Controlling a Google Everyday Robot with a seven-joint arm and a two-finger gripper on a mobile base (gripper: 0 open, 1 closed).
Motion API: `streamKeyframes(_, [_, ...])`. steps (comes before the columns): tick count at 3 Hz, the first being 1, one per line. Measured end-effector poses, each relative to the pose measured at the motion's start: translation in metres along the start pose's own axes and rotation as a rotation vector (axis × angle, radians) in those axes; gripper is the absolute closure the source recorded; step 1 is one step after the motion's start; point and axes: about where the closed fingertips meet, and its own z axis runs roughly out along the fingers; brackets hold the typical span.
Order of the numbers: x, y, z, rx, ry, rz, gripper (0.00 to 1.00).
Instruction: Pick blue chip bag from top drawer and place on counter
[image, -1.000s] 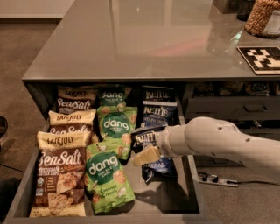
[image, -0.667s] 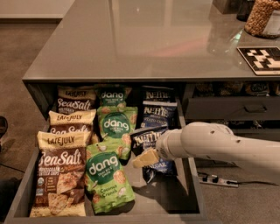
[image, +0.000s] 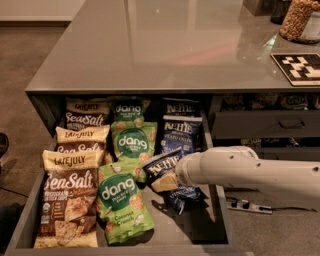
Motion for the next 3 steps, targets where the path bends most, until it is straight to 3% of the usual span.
streamKeyframes(1, [0.0016,0.0008,0.0031,0.029,0.005,-0.015,0.43])
streamKeyframes(3, [-0.0022,0.0021,-0.0022,0.024,-0.016,-0.012,0.88])
